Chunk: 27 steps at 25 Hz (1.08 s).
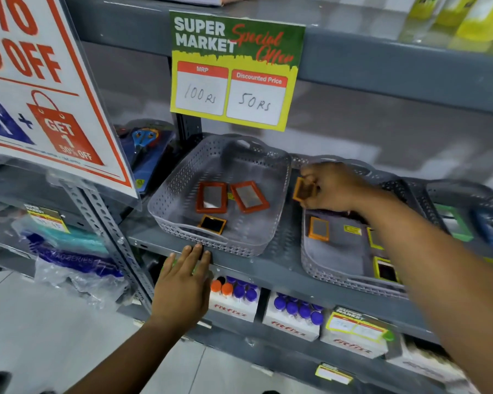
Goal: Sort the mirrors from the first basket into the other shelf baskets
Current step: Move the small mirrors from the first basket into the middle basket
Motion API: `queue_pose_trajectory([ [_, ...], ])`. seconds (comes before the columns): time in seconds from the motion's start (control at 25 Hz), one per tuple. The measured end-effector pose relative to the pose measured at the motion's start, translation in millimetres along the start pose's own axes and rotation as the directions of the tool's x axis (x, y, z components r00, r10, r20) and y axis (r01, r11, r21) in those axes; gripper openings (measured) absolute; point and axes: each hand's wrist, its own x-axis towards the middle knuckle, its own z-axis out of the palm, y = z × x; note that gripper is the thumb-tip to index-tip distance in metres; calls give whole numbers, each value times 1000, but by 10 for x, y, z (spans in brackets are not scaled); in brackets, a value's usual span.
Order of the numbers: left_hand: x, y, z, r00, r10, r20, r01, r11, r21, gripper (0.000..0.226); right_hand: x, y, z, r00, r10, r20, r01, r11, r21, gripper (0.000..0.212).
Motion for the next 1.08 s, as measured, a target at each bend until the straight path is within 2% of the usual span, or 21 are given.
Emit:
queue_pose_trajectory([
  [0.08,-4,8,-1,1000,0,-5,0,1000,-5,56,-198,225,-9,987,83,139,-78,996,-46,17],
  [0.16,-8,18,-6,1000,-3,-10,3,1000,-6,56,-393,319,89,951,116,288,-108,993,-44,22],
  [0.24,3,30,-25,1000,-18,-6,18,1000,-1,56,-522,350,231,922,139,362,-132,990,-44,22],
  [0.32,8,42,-43,1000,-25,-3,25,1000,-12,55,-564,364,398,920,146,363,-134,989,-58,22],
  [0.48,0,42,-77,1000,-24,5,24,999,-29,56,-578,330,590,932,161,325,-110,979,-170,35],
  [0.88,-11,34,-55,999,-40,13,41,995,-96,58,-630,397,719,943,181,280,-146,979,-141,34],
  [1.0,-13,29,-30,999,-44,11,45,993,-107,58,-619,402,654,934,191,303,-145,975,-170,43],
  [1.08,-11,17,-16,999,-48,9,49,993,-111,57,-535,353,511,951,177,254,-155,983,-102,52],
])
